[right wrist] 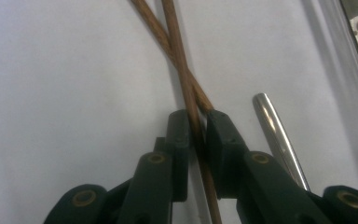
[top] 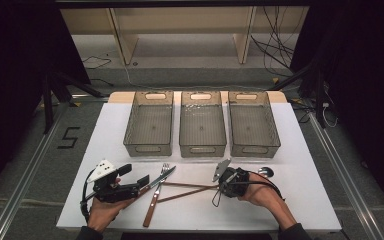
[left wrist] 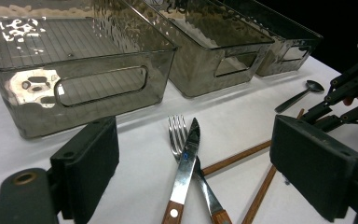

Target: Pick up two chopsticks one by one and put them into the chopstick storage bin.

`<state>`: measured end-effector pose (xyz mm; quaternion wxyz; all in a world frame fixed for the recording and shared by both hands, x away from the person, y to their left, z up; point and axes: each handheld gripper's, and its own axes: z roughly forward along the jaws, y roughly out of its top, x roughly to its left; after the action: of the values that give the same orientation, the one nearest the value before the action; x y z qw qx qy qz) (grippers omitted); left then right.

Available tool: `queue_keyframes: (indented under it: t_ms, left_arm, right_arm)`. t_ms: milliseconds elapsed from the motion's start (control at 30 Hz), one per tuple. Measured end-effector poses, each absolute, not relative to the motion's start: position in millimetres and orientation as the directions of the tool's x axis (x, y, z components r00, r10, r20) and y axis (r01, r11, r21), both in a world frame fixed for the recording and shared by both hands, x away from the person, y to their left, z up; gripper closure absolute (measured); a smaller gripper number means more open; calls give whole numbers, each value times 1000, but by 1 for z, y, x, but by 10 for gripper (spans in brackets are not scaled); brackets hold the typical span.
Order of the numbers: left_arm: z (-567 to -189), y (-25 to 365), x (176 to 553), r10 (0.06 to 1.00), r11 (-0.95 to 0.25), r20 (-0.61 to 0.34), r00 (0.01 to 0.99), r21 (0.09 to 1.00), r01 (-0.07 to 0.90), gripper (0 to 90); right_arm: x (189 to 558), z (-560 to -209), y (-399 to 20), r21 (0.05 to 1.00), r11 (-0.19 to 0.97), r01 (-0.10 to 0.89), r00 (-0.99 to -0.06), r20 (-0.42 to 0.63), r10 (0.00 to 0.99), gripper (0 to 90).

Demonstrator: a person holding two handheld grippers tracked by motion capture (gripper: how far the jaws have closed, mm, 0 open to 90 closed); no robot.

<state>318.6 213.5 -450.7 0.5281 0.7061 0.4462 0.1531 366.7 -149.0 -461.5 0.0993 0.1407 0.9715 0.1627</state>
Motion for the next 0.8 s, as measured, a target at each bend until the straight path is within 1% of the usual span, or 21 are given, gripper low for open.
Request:
queue_keyframes:
  t_ms: [33,133,200,233,267,300,433,467,500,533,667,733,767,800]
  left_arm:
    - [-451,214,319,792,-44,-255,555,883,468,151]
    - [-451,214,319,791,-42,-256,555,883,468,151]
    - [-451,214,319,791,-43,-256,555,883,468,151]
    - [-451,214,319,791,-43,-256,555,883,468,151]
    - [-451,214,319,791,-43,-256,555,883,468,151]
    - [-451,214,319,791,-43,-256,555,883,468,151]
    - [-451,214,319,792,-44,-255,555,883,468,151]
    - [-451,214,319,792,-44,-255,555,883,468,151]
    - [-451,214,319,792,-44,-255,555,883,468,151]
    - [-451,214,319,792,-45,-254,555,882,468,151]
    - [-451,214,319,792,-45,-254,555,882,469,151]
    - [-450,214,319,793,-44,-255,554,883,468,151]
    - [-450,214,319,793,-45,-253,554,883,468,151]
    - [-450,214,319,794,-45,-253,553,882,469,151]
  right_arm:
    - [366,-461,-149,330,921,208,-949,-159,271,815]
    - [365,-461,-148,317,933,171,-956,-176,235,830]
    - [364,-461,-148,319,934,163,-957,-180,229,835]
    - [363,-460,-148,302,944,132,-964,-184,193,847]
    - [362,-460,-148,302,944,133,-965,-180,193,853]
    - [362,-460,-149,297,949,108,-969,-184,168,858]
    - [361,-458,-149,297,947,123,-968,-175,181,861]
    - [362,-458,-150,301,948,105,-969,-182,165,862]
    - [361,-457,-151,307,944,121,-968,-172,180,862]
    - [361,-454,-153,312,945,99,-973,-171,158,862]
    - [360,-449,-158,318,940,120,-970,-165,180,863]
    - [361,-448,-160,325,939,115,-969,-172,178,863]
    - [362,-445,-162,351,925,148,-961,-171,218,863]
    - [362,-443,-163,367,916,159,-958,-168,233,863]
